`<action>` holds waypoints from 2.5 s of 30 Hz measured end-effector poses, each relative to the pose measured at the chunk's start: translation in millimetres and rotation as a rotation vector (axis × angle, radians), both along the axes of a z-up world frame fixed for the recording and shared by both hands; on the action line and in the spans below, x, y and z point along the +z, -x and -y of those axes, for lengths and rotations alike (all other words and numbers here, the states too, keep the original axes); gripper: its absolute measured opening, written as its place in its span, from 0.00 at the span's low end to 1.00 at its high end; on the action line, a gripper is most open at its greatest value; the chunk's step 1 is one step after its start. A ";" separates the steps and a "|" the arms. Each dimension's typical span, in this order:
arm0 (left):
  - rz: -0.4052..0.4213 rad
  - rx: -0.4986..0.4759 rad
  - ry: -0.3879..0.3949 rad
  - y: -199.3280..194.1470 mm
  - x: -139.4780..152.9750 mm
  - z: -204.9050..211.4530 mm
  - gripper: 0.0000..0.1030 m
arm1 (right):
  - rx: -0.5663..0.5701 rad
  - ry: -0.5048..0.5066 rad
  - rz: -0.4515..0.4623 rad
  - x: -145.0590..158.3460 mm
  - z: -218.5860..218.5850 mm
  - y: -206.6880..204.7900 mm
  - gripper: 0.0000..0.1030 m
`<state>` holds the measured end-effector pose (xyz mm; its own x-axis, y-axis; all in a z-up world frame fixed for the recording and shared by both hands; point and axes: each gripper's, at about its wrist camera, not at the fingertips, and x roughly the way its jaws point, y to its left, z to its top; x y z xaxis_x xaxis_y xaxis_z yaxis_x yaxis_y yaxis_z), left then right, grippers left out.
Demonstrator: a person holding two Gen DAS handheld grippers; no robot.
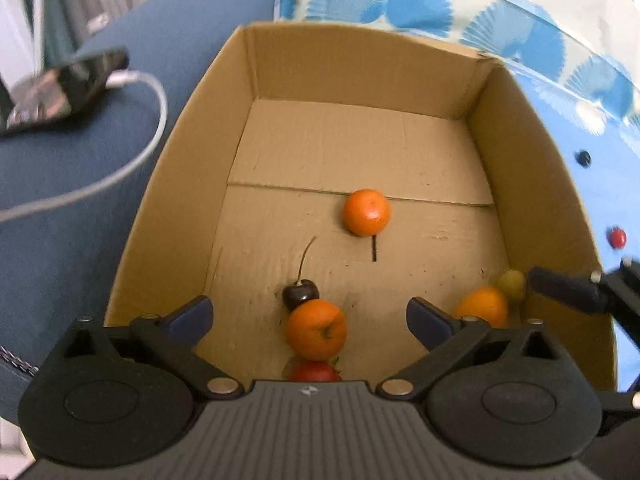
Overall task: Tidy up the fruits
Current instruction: 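Open the left gripper dropping the stemmed orange while the right releases its orange, then withdraw both grippers from the box and hold above the sheet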
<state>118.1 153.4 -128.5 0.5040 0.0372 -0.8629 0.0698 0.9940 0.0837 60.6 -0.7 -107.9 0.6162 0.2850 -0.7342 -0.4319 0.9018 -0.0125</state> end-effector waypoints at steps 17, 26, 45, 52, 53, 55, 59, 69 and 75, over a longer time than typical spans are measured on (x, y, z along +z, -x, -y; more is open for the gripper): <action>0.021 0.085 0.064 101.7 63.7 -17.4 1.00 | -0.043 -0.040 0.008 76.5 19.9 93.9 0.99; 0.097 0.081 0.058 165.3 89.8 -7.9 1.00 | -0.151 -0.084 0.138 108.2 38.6 157.4 0.99; 0.248 0.037 0.017 212.4 118.0 17.5 1.00 | -0.210 -0.134 0.241 127.1 57.9 207.5 0.99; 0.254 0.035 0.015 216.8 118.8 18.2 1.00 | -0.211 -0.136 0.246 127.5 56.5 209.2 0.99; 0.255 0.035 0.014 216.8 118.9 18.4 1.00 | -0.211 -0.136 0.245 127.5 56.5 209.2 0.99; 0.255 0.034 0.013 216.3 118.7 17.9 1.00 | -0.211 -0.136 0.246 127.5 56.5 209.3 0.99; 0.251 0.034 0.013 216.7 118.7 17.7 1.00 | -0.211 -0.135 0.243 127.4 55.7 209.7 0.99; 0.240 0.032 0.015 215.0 115.8 16.2 1.00 | -0.214 -0.134 0.229 125.1 53.4 208.1 0.99; 0.231 0.032 0.015 212.1 114.0 16.1 1.00 | -0.216 -0.135 0.221 123.6 52.5 205.5 0.99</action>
